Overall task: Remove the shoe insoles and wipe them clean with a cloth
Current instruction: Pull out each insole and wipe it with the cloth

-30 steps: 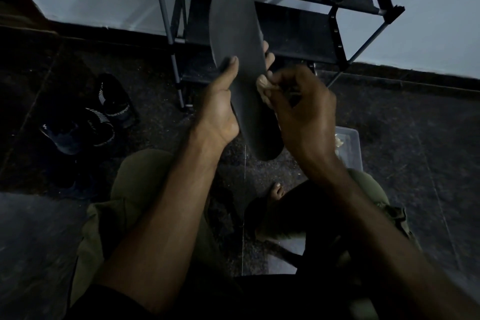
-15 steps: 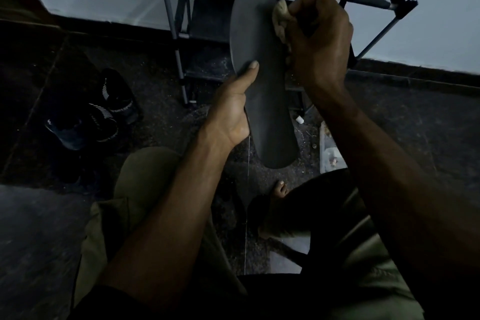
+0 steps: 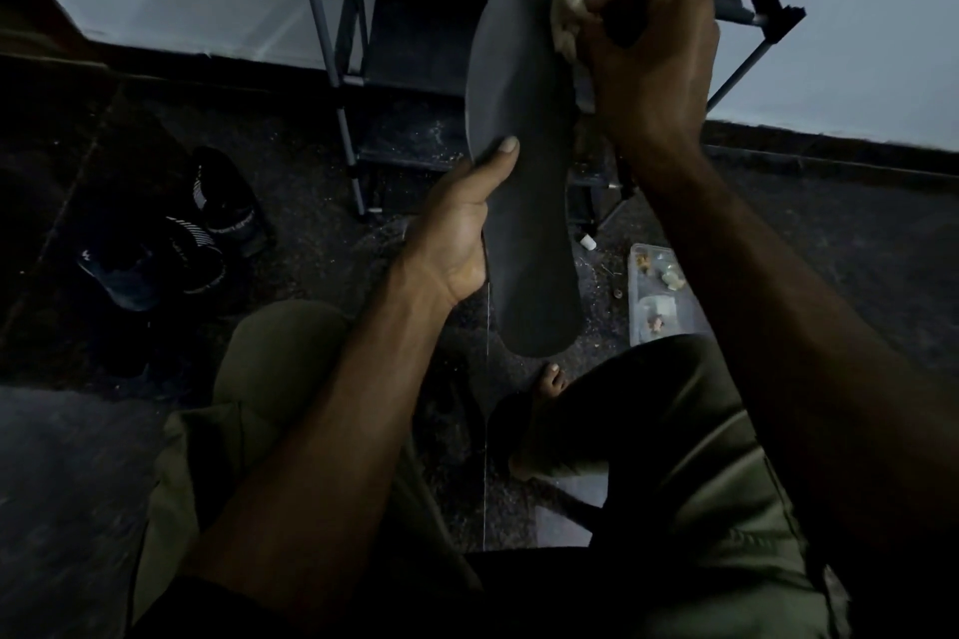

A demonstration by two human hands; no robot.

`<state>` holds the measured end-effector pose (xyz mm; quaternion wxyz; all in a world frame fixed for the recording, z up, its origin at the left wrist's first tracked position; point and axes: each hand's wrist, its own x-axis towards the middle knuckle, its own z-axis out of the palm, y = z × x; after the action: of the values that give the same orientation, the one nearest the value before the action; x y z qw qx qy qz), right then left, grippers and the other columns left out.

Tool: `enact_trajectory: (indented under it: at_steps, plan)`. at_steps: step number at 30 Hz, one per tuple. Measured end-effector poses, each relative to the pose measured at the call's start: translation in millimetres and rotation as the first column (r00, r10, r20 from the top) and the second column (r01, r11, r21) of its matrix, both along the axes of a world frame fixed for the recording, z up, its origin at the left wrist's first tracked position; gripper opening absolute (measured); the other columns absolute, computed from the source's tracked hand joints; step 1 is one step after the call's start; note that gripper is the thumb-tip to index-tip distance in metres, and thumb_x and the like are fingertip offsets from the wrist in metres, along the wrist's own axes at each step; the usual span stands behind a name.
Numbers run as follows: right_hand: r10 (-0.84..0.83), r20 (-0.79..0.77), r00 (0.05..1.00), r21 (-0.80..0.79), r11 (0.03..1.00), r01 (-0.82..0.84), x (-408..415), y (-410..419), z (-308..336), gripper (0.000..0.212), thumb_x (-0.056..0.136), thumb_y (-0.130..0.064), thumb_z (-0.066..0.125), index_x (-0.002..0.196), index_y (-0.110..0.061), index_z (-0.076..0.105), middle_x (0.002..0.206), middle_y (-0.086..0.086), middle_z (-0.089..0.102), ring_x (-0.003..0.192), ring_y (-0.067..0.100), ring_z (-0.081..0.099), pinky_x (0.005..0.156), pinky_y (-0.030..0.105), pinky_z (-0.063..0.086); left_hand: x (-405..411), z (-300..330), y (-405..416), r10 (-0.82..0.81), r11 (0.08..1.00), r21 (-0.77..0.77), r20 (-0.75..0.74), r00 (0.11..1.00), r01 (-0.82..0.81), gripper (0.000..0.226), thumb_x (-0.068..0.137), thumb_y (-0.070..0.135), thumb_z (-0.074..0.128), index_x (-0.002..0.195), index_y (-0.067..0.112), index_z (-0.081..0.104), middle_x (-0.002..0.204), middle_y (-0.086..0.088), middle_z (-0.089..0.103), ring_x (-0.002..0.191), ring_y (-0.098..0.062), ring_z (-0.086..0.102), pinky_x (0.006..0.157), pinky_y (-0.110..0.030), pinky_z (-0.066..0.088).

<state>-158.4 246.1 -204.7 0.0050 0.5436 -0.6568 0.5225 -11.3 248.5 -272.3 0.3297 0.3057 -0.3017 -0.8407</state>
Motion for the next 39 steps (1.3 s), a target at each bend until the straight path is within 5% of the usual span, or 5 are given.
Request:
enact_trajectory:
  at_steps: [13,18,30,36,39]
  plan:
    - [0.032,0.112,0.993,0.200,0.978,-0.054,17,60,-6,0.012,0.086,-0.006,0.070,0.096,-0.004,0.063,0.080,-0.009,0.065,0.068,0.003,0.067,0.058,0.018,0.055,6,10,2,-0.099,0.995,0.000,-0.127,0.987,0.100,0.029,0.099,0.022,0.043,0.118,0.008,0.062,0.108,-0.011,0.070,0.100,-0.024,0.067,0.096,-0.044,0.050]
    - [0.076,0.129,0.989,0.145,0.985,-0.094,25,52,-7,0.014,0.090,-0.011,0.066,0.104,-0.008,0.068,0.095,0.000,0.071,0.084,0.008,0.070,0.069,0.028,0.059,9,7,-1,-0.042,0.991,0.109,-0.290,0.956,0.077,0.064,0.099,0.058,0.025,0.130,0.011,0.056,0.133,-0.017,0.057,0.123,-0.032,0.055,0.108,-0.049,0.041]
    - [0.152,-0.019,0.988,0.170,0.974,-0.147,75,36,-20,0.014,0.090,-0.012,0.066,0.102,-0.009,0.071,0.098,-0.007,0.069,0.087,-0.007,0.061,0.080,0.009,0.049,12,2,1,0.030,0.991,0.133,-0.231,0.972,0.001,0.062,0.105,0.039,0.026,0.085,0.014,0.079,0.093,-0.008,0.075,0.087,-0.017,0.072,0.076,-0.026,0.059]
    - [0.183,0.028,0.983,0.203,0.962,-0.185,87,70,-24,0.016,0.089,-0.005,0.065,0.102,-0.010,0.071,0.095,-0.013,0.065,0.090,0.000,0.064,0.083,0.014,0.051,10,2,0,-0.061,0.987,0.122,-0.317,0.946,0.104,0.065,0.102,0.050,0.021,0.136,-0.001,0.044,0.151,-0.021,0.036,0.140,-0.032,0.036,0.118,-0.042,0.027]
    - [0.129,-0.001,0.992,0.158,0.979,-0.127,87,59,-25,0.017,0.089,-0.002,0.063,0.103,-0.008,0.070,0.097,-0.003,0.070,0.090,0.005,0.065,0.082,0.021,0.053,9,6,6,0.039,0.983,0.181,-0.197,0.980,-0.003,0.057,0.104,0.041,0.025,0.111,0.002,0.066,0.117,-0.017,0.065,0.107,-0.024,0.066,0.094,-0.031,0.052]
